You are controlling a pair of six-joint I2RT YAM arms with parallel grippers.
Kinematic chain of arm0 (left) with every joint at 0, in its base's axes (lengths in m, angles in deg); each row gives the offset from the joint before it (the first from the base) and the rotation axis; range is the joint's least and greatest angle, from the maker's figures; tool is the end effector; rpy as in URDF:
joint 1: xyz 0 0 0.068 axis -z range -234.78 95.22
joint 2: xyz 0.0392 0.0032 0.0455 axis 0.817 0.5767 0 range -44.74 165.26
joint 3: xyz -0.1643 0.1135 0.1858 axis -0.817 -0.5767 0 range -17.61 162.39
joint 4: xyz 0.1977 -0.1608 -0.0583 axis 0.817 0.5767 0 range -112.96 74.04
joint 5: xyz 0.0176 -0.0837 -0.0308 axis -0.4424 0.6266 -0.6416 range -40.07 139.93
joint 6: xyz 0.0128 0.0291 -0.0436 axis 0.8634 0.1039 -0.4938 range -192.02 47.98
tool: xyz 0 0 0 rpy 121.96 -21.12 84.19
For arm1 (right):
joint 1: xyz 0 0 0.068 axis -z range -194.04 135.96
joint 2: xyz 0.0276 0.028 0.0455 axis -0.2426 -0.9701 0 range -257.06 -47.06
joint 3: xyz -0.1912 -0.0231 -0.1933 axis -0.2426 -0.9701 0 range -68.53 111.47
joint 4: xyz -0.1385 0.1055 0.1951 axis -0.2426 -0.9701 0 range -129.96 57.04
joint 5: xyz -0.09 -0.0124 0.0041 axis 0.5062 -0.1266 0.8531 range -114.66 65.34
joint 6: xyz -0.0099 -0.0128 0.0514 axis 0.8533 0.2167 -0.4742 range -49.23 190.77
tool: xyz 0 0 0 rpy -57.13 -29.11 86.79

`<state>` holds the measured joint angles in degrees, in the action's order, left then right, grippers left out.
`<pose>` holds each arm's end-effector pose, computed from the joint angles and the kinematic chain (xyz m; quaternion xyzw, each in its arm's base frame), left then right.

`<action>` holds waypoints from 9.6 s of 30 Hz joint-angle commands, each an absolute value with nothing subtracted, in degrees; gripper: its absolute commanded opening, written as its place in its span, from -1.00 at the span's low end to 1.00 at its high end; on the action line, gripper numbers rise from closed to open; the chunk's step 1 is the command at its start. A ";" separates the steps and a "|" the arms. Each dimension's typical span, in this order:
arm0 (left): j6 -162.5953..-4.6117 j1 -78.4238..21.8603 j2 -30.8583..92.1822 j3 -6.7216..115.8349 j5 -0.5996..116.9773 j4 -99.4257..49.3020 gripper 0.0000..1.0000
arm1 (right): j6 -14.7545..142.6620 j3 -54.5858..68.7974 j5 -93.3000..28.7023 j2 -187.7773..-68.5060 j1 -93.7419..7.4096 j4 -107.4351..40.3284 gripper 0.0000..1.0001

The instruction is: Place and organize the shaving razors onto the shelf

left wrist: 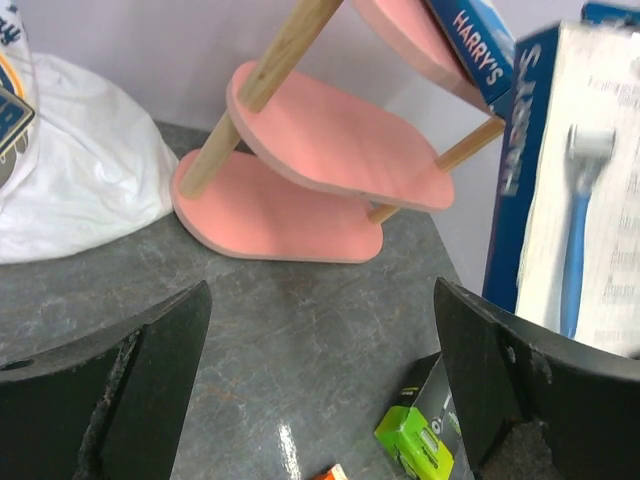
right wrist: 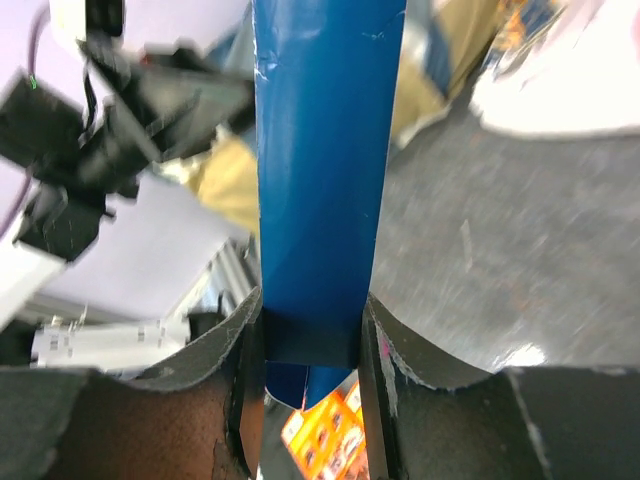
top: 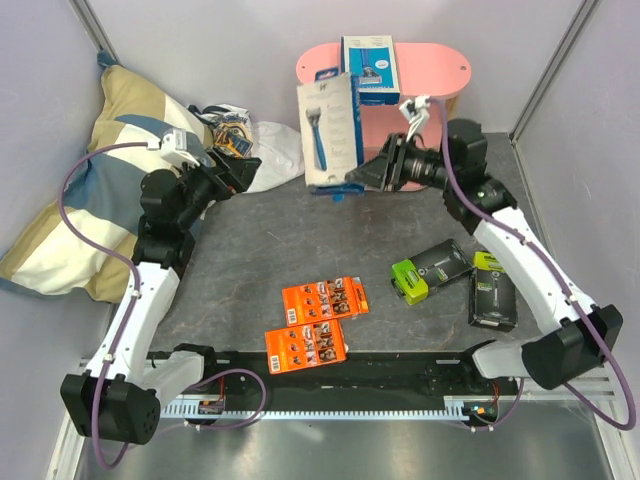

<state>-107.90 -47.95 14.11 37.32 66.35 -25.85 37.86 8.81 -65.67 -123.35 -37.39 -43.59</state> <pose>0.2372 -0.0386 0.3805 -0.0802 0.7086 -0.3474 0.6089 0.2669 0.1406 0.4177 -0.1658 0.7317 0.5210 0.4071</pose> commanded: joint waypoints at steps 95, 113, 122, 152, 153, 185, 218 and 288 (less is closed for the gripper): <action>-104.98 -44.67 49.21 71.95 81.22 -19.00 0.99 | 18.30 49.42 -91.46 -158.34 -1.47 -42.98 0.81; -103.31 -44.67 48.86 71.33 79.46 -17.51 0.99 | 23.49 53.72 -81.26 -155.16 3.36 -51.50 0.70; -103.23 -44.67 50.44 74.84 79.72 -16.89 0.99 | 18.83 72.07 -79.42 -167.20 1.35 -51.42 0.37; -102.70 -43.88 49.65 77.40 80.08 -16.01 0.99 | 15.75 72.89 -74.23 -176.27 -5.16 -43.15 0.36; -102.61 -43.88 49.56 77.05 79.90 -16.01 0.99 | 16.01 72.45 -73.71 -175.83 -4.73 -43.15 0.36; -103.66 -36.42 34.97 37.86 72.35 -17.60 0.99 | 42.81 -8.92 -52.70 -121.41 -20.08 -46.49 0.59; -120.55 -17.96 33.20 16.65 57.66 -18.47 0.91 | 36.14 -29.24 -46.98 -143.13 -50.51 -26.01 0.40; -118.41 -33.07 27.06 11.49 78.13 -56.06 0.99 | 17.07 -39.08 -61.48 -123.53 -46.74 8.79 -0.63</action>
<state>-111.33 -33.22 27.64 14.40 71.34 -34.60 18.58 -39.08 -56.19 -126.04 -46.20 2.64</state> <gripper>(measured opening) 0.994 0.381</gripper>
